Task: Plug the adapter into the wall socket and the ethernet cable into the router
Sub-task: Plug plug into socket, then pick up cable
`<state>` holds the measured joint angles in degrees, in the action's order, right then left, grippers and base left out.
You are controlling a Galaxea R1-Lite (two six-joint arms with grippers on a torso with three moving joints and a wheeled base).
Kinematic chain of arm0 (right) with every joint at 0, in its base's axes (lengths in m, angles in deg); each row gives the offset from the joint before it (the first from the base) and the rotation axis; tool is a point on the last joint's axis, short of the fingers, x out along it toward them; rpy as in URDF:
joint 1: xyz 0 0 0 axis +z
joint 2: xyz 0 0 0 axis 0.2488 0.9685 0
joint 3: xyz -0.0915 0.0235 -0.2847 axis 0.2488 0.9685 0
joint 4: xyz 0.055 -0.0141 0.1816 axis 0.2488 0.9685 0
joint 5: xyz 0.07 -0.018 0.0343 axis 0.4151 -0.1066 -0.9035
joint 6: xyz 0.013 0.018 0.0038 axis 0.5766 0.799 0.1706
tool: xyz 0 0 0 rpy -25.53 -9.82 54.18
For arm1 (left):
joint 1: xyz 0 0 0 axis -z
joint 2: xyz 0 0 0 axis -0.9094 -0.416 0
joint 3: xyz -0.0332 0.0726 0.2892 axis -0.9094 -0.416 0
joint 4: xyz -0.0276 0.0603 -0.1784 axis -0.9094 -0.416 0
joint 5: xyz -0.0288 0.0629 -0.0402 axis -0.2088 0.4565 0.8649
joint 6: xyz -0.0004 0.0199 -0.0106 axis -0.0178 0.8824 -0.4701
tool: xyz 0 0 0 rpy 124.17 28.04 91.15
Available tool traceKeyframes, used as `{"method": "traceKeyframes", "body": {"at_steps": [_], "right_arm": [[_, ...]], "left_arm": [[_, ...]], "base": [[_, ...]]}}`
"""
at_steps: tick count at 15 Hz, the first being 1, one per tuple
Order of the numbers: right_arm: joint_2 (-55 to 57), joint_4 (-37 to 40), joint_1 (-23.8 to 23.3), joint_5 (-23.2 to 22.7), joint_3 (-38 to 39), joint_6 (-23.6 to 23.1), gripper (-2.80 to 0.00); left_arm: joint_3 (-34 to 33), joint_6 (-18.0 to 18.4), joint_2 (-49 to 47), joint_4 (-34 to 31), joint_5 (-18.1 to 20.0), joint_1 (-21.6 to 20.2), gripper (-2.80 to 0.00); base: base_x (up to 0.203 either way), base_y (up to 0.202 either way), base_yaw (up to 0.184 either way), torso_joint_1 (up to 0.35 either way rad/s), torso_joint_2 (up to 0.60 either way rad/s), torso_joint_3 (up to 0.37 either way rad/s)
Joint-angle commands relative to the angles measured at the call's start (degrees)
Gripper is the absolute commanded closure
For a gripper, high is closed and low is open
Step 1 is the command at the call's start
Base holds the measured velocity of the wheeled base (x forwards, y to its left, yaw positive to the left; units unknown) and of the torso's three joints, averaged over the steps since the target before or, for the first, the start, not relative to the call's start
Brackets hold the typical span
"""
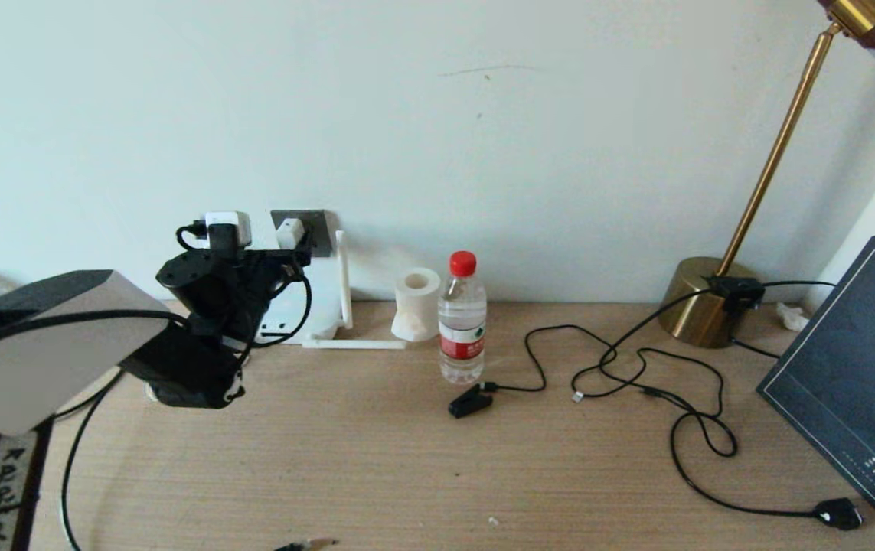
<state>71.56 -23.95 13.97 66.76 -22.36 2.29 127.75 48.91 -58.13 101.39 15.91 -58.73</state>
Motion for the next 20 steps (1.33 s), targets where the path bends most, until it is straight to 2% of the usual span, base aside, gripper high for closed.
{"method": "traceKeyframes", "body": {"at_steps": [1, 4, 6, 8, 10, 12, 13, 14, 15, 17, 20], "right_arm": [[0.1, 0.0, 0.0, 0.0, 0.0, 0.0, 0.00], [0.1, 0.0, 0.0, 0.0, 0.0, 0.0, 0.00], [0.1, 0.0, 0.0, 0.0, 0.0, 0.0, 0.00], [0.1, 0.0, 0.0, 0.0, 0.0, 0.0, 0.00], [0.1, 0.0, 0.0, 0.0, 0.0, 0.0, 0.00], [0.1, 0.0, 0.0, 0.0, 0.0, 0.0, 0.00], [0.1, 0.0, 0.0, 0.0, 0.0, 0.0, 0.00], [0.1, 0.0, 0.0, 0.0, 0.0, 0.0, 0.00], [0.1, 0.0, 0.0, 0.0, 0.0, 0.0, 0.00], [0.1, 0.0, 0.0, 0.0, 0.0, 0.0, 0.00], [0.1, 0.0, 0.0, 0.0, 0.0, 0.0, 0.00]], "left_arm": [[-6.6, 0.0, 8.5, 0.5, 0.6, 0.4, -2.80], [-16.4, 0.2, 19.5, 0.1, 2.2, 0.5, -2.80], [-22.4, 1.5, 27.7, -1.5, 5.9, 0.5, -2.80], [-25.7, 5.1, 36.2, -7.0, 11.4, 0.3, -2.80], [-27.1, 10.6, 46.2, -19.5, 16.9, 0.2, -2.80], [-29.1, 18.8, 55.5, -40.8, 22.4, 0.2, -2.80], [-30.6, 25.0, 58.7, -50.9, 24.2, 0.3, -2.80], [-32.8, 33.7, 60.5, -58.7, 25.5, 0.4, -2.80], [-35.6, 41.5, 61.2, -64.1, 26.3, 0.5, -2.80], [-40.5, 53.2, 59.9, -71.4, 27.1, 0.6, -2.80], [-41.8, 58.9, 57.7, -79.5, 27.2, 0.6, -2.80]], "base": [[0.000, 0.000, 0.000, 0.000, 0.00, 0.000], [0.000, 0.000, 0.000, 0.000, 0.00, 0.000], [0.000, 0.000, 0.000, 0.000, 0.00, 0.000], [0.000, 0.000, 0.000, 0.000, 0.00, 0.000], [0.000, 0.000, 0.000, 0.000, 0.00, 0.000], [0.000, 0.000, 0.000, 0.000, 0.00, 0.000], [0.000, 0.000, 0.000, 0.000, 0.00, 0.000], [0.000, 0.000, 0.000, 0.000, 0.00, 0.000], [0.000, 0.000, 0.000, 0.000, 0.00, 0.000], [0.000, 0.000, 0.000, 0.000, 0.00, 0.000], [0.000, 0.000, 0.000, 0.000, 0.00, 0.000]]}}
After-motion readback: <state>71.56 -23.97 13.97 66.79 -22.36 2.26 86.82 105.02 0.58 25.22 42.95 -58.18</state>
